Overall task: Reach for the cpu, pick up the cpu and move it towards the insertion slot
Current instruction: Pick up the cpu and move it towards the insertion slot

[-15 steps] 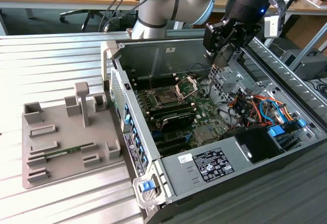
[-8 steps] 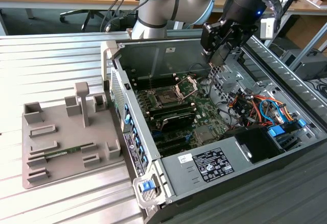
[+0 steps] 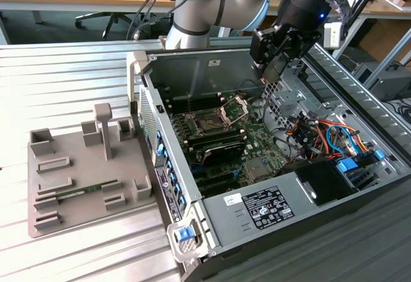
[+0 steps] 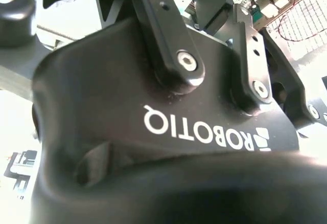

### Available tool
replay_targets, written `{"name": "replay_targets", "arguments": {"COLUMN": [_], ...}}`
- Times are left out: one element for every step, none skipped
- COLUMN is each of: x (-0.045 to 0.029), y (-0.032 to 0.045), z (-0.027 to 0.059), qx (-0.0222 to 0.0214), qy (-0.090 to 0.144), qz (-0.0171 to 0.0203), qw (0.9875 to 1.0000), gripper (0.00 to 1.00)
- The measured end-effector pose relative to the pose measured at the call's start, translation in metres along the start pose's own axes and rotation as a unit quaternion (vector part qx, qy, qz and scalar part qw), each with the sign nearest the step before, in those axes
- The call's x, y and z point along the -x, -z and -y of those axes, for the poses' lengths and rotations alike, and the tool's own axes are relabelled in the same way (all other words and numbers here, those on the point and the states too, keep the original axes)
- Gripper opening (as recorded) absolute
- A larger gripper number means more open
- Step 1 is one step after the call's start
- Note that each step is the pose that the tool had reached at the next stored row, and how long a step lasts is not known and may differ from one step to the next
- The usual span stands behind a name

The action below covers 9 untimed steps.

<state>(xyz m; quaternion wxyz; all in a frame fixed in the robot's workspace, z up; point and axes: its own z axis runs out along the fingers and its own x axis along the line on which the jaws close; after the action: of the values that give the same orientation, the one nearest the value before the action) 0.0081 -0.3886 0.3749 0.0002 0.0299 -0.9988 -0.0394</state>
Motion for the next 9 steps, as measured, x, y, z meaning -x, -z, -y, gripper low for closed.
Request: {"name": "replay_targets", "arguments": {"x": [0.0, 0.0, 0.0, 0.0, 0.0001, 0.0001, 0.0001, 0.0001, 0.0001], "y": [-0.0001, -0.0003, -0.0005, -0.0008, -0.0012, -0.0015, -0.0016, -0.0019, -0.0021], "z": [-0.0001, -0.0003, -0.0005, -0.0007, -0.0009, -0.0011, -0.0012, -0.0013, -0.0014], "qx": [0.0, 0.0, 0.0, 0.0, 0.0, 0.0, 0.0, 0.0, 0.0], "qy": [0.0, 0.0, 0.0, 0.0, 0.0, 0.0, 0.0, 0.0, 0.0], "qz": [0.0, 0.0, 0.0, 0.0, 0.0, 0.0, 0.0, 0.0, 0.0], "qw": [1.0, 1.0, 1.0, 1.0, 1.0, 1.0, 1.0, 1.0, 1.0], "gripper": [0.55, 0.55, 0.55, 0.55, 0.55, 0.55, 0.55, 0.55, 0.55]}}
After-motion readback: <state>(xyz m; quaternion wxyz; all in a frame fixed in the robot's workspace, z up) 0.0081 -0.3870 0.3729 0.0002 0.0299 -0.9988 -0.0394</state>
